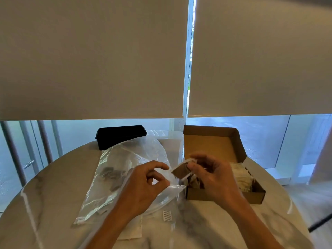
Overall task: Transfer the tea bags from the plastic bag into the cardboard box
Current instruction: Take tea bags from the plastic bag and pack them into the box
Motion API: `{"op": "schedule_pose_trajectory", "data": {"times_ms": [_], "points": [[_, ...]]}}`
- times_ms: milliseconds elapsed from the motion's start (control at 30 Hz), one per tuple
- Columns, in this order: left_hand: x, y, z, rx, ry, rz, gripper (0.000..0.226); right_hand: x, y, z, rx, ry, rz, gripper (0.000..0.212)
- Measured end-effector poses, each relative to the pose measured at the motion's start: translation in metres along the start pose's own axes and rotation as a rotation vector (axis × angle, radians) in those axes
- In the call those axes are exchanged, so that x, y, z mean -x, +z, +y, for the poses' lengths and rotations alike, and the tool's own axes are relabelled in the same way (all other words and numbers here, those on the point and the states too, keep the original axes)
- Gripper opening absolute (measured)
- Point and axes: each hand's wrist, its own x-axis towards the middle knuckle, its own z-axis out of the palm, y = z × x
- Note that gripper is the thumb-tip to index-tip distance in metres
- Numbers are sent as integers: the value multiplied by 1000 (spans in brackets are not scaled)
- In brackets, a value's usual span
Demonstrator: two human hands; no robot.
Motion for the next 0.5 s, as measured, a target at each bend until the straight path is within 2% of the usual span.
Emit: {"op": "schedule_pose_trajectory", "data": {"times_ms": [167, 333, 500], "points": [[-1, -12, -13, -157, 1, -48, 26, -18, -53, 4, 121, 25, 74, 25], [1, -20, -12, -392, 9, -215, 31, -36, -91, 23, 346, 114, -79, 20], [-1, -22, -15, -433, 29, -194, 31, -46, -98, 37, 501, 121, -224, 19]]}}
